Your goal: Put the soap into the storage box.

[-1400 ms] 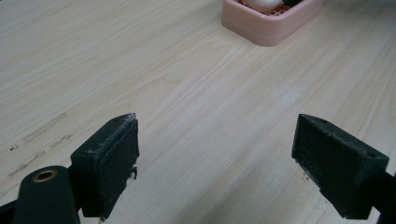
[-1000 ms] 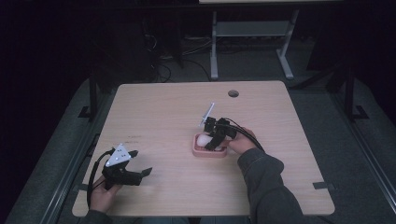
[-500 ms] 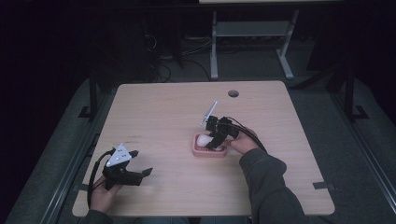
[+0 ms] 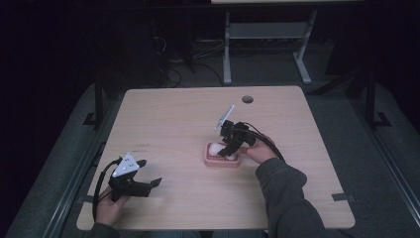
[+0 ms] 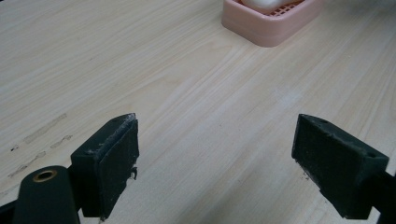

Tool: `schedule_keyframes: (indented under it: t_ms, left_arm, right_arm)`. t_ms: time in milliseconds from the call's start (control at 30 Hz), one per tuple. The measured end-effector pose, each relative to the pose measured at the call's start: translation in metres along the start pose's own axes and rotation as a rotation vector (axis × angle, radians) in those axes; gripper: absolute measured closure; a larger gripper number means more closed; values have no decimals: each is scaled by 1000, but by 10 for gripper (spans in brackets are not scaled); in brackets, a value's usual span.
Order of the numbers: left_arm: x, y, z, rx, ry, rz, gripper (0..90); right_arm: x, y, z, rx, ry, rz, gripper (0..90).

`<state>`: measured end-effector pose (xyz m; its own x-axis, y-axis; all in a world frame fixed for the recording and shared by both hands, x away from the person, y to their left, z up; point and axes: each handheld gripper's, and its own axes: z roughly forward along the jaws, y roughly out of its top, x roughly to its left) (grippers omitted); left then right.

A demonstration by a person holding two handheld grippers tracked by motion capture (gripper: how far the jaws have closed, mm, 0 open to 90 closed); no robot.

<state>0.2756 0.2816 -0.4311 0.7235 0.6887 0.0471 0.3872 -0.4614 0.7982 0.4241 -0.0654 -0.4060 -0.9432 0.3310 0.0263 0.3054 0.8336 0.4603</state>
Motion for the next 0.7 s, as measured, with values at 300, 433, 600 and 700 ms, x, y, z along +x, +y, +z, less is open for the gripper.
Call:
schedule_keyframes:
  t_ms: [300,433,600,700]
  left_arm:
    - [-1,0,0,0,0,1,145]
    - [-1,0,0,-1,-1,2,145]
    - [-1,0,0,0,-1,5,145]
    - [-1,0,0,1,-1,4,145]
  right_arm:
    - [3,-4,-12,-21,-6,16,346]
    - [3,-6,-16,-36,-15,25,332]
    - [3,-10,-19,-45,-14,30,332]
    - [5,-17,-21,-67,-18,38,333]
